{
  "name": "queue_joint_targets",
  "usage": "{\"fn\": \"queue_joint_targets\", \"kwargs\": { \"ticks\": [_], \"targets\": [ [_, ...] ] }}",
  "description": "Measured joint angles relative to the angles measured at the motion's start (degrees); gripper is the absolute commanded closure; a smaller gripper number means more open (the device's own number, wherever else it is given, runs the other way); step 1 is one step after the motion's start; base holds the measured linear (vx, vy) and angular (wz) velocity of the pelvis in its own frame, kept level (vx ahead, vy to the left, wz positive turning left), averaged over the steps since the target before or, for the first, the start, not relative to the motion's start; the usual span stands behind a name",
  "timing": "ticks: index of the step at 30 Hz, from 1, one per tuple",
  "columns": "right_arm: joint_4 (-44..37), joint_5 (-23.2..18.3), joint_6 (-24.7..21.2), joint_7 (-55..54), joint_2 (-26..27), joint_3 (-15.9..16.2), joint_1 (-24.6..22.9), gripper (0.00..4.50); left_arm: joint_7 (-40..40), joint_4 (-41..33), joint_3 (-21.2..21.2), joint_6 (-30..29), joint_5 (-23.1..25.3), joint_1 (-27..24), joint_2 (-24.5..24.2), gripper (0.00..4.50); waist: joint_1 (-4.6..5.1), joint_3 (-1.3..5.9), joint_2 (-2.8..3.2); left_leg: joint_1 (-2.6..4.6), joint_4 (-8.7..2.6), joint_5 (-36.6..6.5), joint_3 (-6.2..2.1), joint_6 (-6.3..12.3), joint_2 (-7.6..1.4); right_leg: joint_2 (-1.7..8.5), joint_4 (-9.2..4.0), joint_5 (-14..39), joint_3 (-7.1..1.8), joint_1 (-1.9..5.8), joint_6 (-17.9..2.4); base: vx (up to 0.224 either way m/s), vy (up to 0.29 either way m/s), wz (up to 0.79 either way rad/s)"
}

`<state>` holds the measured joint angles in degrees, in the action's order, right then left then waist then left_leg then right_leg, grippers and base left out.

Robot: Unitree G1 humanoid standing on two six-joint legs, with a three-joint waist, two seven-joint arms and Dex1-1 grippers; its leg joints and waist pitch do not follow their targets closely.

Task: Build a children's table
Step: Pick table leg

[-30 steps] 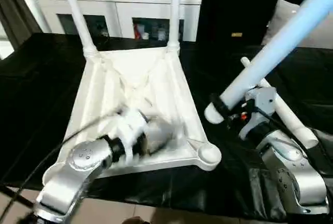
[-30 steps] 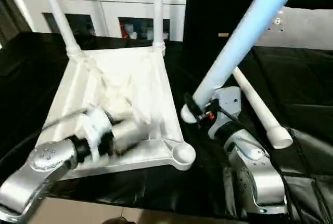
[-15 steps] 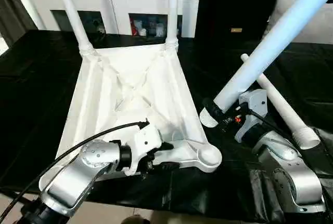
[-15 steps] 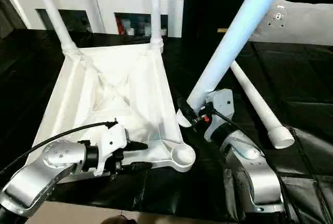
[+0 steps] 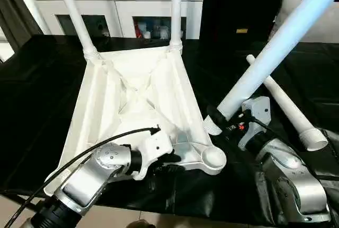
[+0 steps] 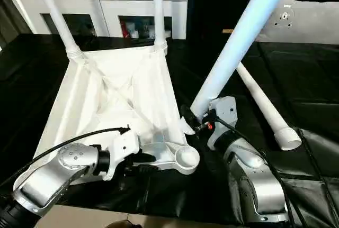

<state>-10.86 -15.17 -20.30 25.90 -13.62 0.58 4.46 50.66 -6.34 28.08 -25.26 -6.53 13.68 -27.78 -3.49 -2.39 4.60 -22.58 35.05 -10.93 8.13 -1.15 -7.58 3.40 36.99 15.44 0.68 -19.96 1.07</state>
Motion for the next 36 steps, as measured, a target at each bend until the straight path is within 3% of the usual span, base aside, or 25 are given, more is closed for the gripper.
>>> {"fn": "queue_joint_targets", "kwargs": {
  "ticks": [9, 13, 16, 22, 29, 35, 36],
  "targets": [
    [-0.01, 0.06, 0.31, -0.43, 0.01, -0.01, -0.08, 2.62, -1.64, 0.29, 0.58, 1.40, 2.11, 0.15, 0.69, 4.47, 0.38, -0.01, 0.00, 0.05, -0.16, 0.01, 0.08, -0.01, -0.02, 0.01, -0.03, -0.01, -0.05, -0.03, -0.01, 0.000, 0.000, 0.00],
    [0.07, 0.05, 0.43, -0.40, 0.43, 0.03, 0.78, 2.62, -5.07, 3.89, -0.51, 1.68, 2.76, 2.07, 3.96, 4.50, 0.90, -0.02, 0.10, 0.05, -0.27, 0.01, 0.17, -0.01, -0.02, 0.00, -0.08, -0.01, -0.10, -0.10, -0.01, 0.000, 0.000, 0.00],
    [0.69, -0.20, 0.46, -0.30, 0.67, -0.02, 2.28, 2.62, -6.00, 7.15, -2.50, 4.19, 3.08, 3.07, 3.62, 4.50, 1.46, -0.06, 0.03, 0.05, -0.52, 0.14, 0.18, -0.19, -0.05, -0.04, -0.09, -0.01, -0.08, -0.23, -0.01, 0.000, 0.000, 0.00],
    [3.49, -0.53, -2.66, 1.42, 0.30, 1.75, 6.69, 2.62, -3.53, 11.54, -4.13, 6.93, 2.87, 5.87, 2.30, 4.50, 0.58, -0.05, 0.03, -0.77, -0.56, 0.80, 0.24, 0.37, -0.17, -0.09, -0.01, 0.00, 0.06, -1.02, -0.07, 0.000, 0.000, 0.00],
    [7.35, 0.10, -4.52, 6.29, -1.29, 6.55, 11.14, 2.62, -0.38, 16.87, -4.10, 13.27, 3.52, 7.80, 1.40, 4.50, -0.31, -0.05, 0.00, -0.78, -0.55, 0.82, 0.28, 0.36, -0.18, -0.05, 0.05, -0.03, 0.09, -1.03, -0.12, 0.000, 0.000, 0.00],
    [9.48, -0.03, -5.13, 8.88, -1.84, 6.71, 13.63, 2.62, 1.35, 18.07, -4.35, 14.48, 3.56, 8.21, 1.29, 4.50, -0.72, -0.04, -0.12, -0.73, -0.55, 0.79, 0.40, 0.18, -0.22, -0.03, 0.06, -0.15, 0.07, -1.01, -0.24, 0.000, 0.000, 0.00],
    [9.51, -0.04, -5.06, 9.13, -1.83, 6.72, 13.79, 2.62, 1.37, 18.14, -4.41, 14.51, 3.59, 8.21, 1.38, 4.23, -0.78, -0.04, -0.12, -0.71, -0.55, 0.80, 0.42, 0.19, -0.22, -0.03, 0.06, -0.15, 0.06, -1.00, -0.25, 0.000, 0.000, 0.00]
  ]
}}
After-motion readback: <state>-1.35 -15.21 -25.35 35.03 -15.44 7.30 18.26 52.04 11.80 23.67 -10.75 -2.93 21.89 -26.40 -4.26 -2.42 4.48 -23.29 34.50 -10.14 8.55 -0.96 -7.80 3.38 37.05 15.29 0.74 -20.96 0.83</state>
